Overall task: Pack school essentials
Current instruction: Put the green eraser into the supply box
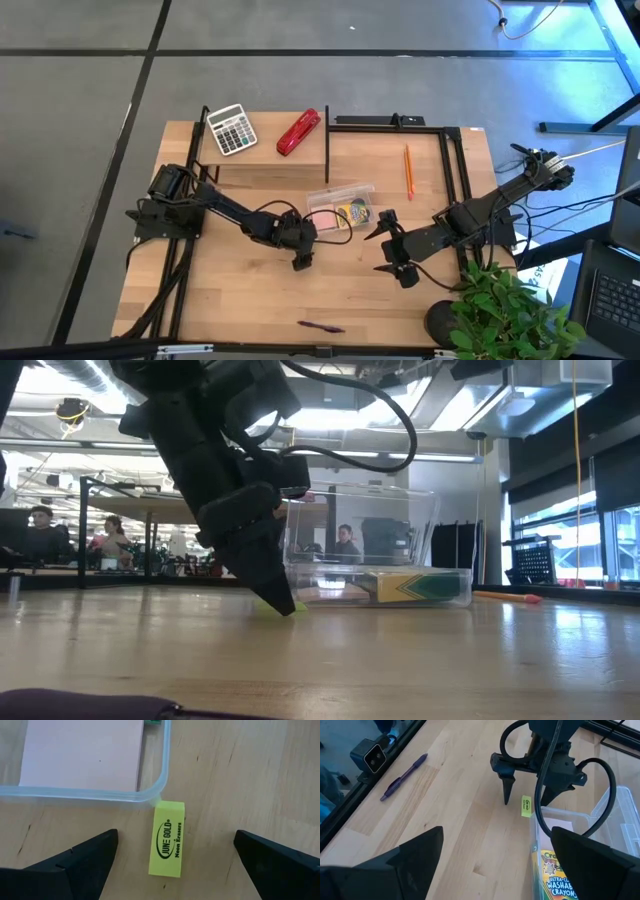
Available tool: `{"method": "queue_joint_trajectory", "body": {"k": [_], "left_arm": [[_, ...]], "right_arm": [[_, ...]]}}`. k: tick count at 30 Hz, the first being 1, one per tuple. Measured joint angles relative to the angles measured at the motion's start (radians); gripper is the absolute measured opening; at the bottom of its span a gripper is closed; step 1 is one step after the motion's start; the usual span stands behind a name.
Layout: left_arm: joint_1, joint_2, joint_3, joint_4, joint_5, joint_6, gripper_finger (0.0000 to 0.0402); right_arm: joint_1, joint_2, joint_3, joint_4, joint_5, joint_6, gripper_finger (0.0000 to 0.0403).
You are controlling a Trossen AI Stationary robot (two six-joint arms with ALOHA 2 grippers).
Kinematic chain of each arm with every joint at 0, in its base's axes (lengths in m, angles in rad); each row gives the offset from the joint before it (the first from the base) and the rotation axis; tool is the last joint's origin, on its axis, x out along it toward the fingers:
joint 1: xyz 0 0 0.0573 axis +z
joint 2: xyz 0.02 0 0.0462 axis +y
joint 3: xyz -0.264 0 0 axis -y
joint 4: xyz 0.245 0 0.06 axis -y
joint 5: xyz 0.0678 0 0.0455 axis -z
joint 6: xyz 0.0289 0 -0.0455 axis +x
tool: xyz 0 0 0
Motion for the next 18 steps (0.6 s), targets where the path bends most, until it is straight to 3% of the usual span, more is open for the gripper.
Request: {"method": "queue_joint_trajectory", "body": {"k": [18], "left_arm": [[-0.008, 0.002, -0.001, 0.003, -0.003, 0.004, 0.0387]], "right_arm": [[0.000, 0.000, 0.000, 0.000, 0.000, 0.000, 0.0369]]}}
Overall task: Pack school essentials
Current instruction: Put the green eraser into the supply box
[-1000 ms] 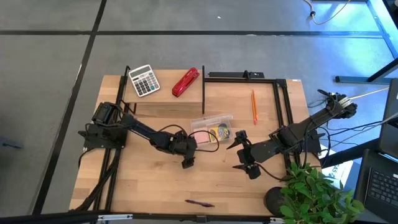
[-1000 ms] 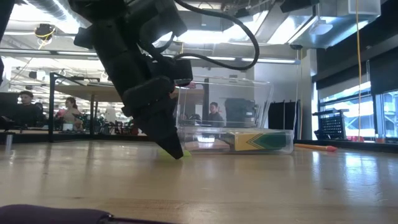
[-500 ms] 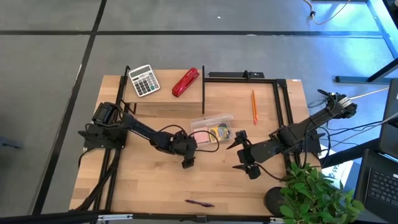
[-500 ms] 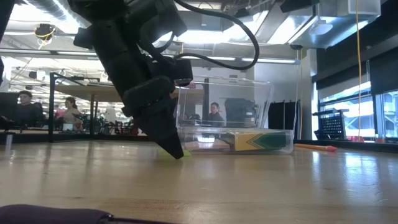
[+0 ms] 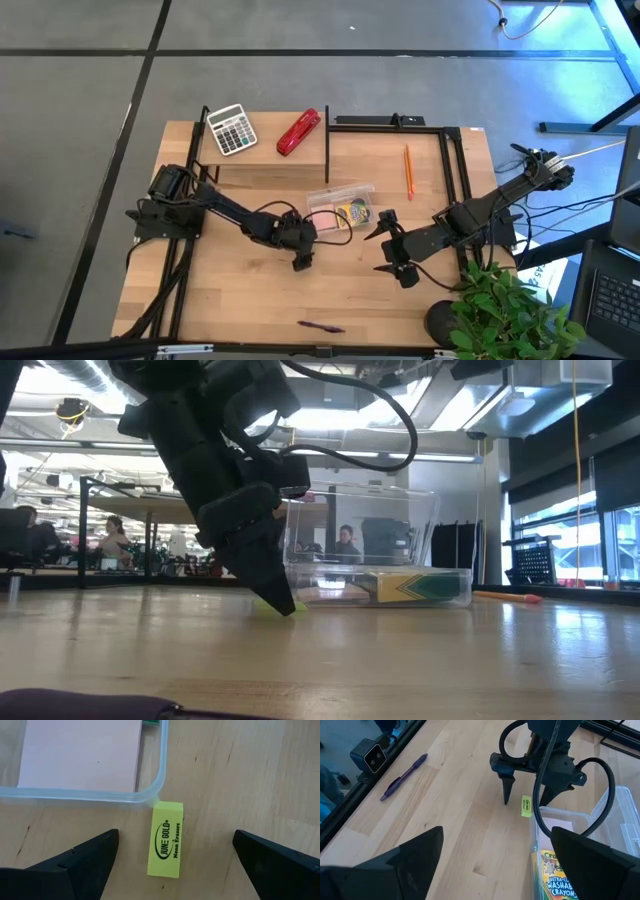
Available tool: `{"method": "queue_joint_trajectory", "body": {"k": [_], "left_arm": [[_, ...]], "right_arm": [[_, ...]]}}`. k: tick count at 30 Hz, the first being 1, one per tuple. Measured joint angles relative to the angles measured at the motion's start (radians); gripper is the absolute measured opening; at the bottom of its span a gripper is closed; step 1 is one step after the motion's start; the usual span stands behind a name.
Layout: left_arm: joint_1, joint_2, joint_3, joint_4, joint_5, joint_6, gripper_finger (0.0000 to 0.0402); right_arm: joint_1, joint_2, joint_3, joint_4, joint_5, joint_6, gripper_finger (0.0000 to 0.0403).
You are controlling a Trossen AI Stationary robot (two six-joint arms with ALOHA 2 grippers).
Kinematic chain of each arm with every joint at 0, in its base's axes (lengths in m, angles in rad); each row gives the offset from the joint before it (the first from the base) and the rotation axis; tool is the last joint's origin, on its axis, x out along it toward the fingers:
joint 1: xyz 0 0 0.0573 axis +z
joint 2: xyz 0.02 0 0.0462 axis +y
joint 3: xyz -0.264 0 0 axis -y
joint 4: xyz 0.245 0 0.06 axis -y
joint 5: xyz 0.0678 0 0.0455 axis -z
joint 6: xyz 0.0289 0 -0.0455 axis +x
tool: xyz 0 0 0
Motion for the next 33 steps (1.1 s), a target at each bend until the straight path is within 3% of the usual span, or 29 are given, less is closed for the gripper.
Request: {"method": "queue_joint_trajectory", "body": {"k": [14, 33], "left_arm": [[-0.007, 0.002, -0.001, 0.014, 0.010, 0.006, 0.0283], [-0.006, 0.002, -0.001, 0.010, 0.008, -0.008, 0.0185]], "right_arm": [[0.000, 0.000, 0.000, 0.000, 0.000, -0.001, 0.0369], [0.000, 0.000, 0.000, 0.000, 0.000, 0.001, 0.0369]]}}
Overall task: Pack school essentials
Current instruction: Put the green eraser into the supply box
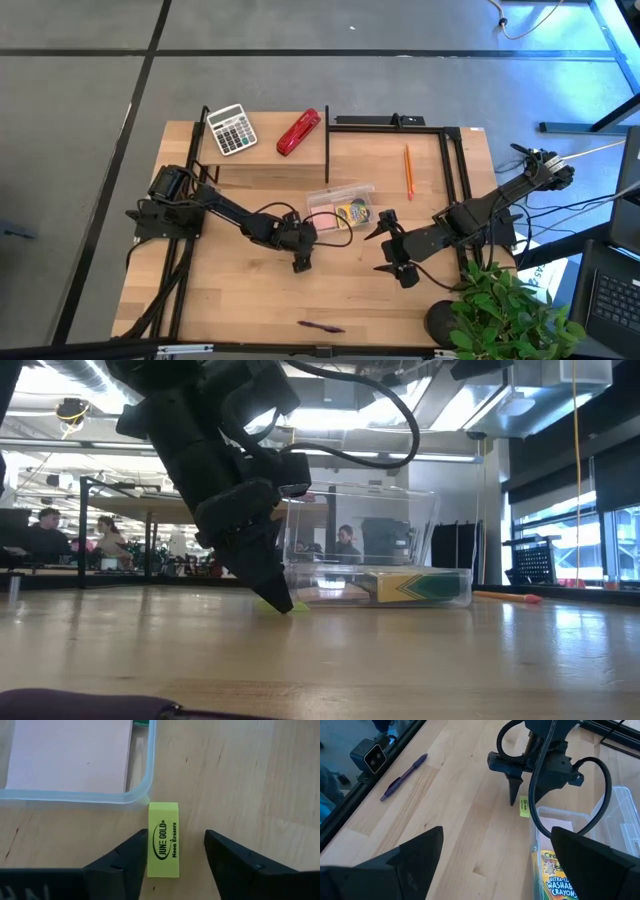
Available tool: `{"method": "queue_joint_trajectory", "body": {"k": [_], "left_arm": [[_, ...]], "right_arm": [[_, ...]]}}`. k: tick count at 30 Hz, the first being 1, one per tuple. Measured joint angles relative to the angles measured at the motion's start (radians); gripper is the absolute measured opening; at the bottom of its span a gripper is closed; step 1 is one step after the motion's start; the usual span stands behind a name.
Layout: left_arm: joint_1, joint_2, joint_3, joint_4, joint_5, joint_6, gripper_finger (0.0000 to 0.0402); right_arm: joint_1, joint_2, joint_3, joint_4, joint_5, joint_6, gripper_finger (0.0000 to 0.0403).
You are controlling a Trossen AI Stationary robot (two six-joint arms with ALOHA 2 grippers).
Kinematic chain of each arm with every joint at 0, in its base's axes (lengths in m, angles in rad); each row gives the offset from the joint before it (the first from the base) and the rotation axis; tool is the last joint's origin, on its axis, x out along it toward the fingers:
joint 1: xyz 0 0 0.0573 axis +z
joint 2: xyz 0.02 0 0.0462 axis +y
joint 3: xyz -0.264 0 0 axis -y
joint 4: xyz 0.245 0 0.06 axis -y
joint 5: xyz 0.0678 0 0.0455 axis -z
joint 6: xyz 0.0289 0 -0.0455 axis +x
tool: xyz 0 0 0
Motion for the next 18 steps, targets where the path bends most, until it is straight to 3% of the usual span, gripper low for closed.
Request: {"method": "queue_joint_trajectory", "body": {"k": [18], "left_arm": [[0.000, 0.000, 0.000, 0.000, -0.003, -0.026, 0.0112]], "right_arm": [[0.000, 0.000, 0.000, 0.000, 0.000, -0.001, 0.0369]]}}
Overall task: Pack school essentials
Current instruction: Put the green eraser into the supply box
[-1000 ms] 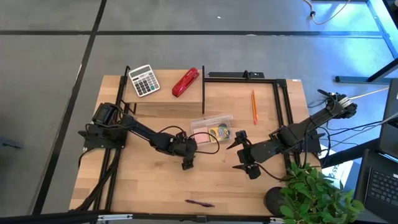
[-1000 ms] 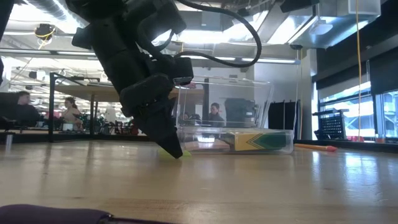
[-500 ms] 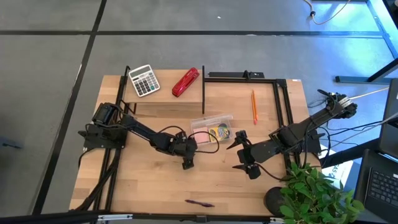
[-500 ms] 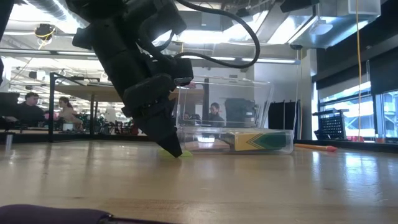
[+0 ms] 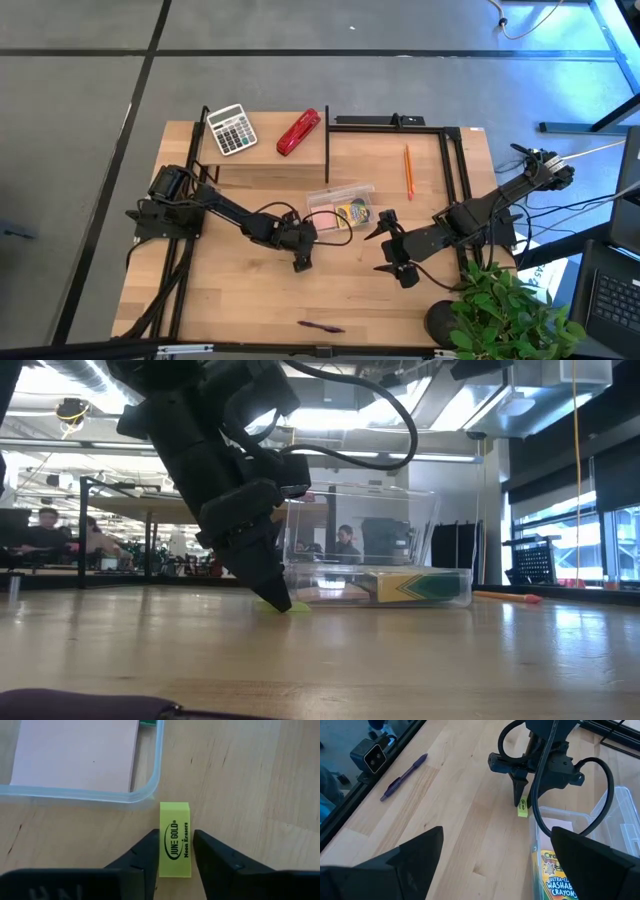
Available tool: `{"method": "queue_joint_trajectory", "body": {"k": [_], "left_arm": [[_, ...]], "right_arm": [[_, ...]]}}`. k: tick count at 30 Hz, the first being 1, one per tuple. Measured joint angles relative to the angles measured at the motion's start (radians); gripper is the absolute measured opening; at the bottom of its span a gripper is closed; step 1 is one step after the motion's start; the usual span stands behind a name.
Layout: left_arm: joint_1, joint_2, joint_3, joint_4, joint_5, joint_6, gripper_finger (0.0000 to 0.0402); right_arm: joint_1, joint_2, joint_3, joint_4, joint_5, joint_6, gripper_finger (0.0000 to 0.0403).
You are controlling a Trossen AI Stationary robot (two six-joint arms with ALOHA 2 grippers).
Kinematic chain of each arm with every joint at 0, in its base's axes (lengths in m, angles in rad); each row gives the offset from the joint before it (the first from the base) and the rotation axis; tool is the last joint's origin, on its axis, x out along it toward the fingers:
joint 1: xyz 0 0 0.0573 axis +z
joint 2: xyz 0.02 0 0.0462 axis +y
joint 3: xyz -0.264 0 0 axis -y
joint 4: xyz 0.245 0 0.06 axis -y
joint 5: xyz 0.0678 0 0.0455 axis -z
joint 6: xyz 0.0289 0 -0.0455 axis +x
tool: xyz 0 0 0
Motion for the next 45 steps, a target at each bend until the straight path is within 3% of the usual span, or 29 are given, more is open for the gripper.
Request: {"method": "queue_joint_trajectory", "body": {"k": [16, 32, 45], "left_arm": [[0.000, -0.005, 0.000, 0.000, 0.006, -0.007, 0.0092], [-0.021, -0.043, -0.003, -0.030, 0.090, -0.047, 0.0091], [-0.060, -0.163, 0.000, -0.023, 0.083, -0.051, 0.0091]], "right_arm": [[0.000, 0.000, 0.000, 0.000, 0.000, 0.001, 0.0369], [0.000, 0.000, 0.001, 0.009, 0.000, 0.001, 0.0369], [0.000, 0.000, 0.001, 0.010, 0.000, 0.000, 0.0369]]}}
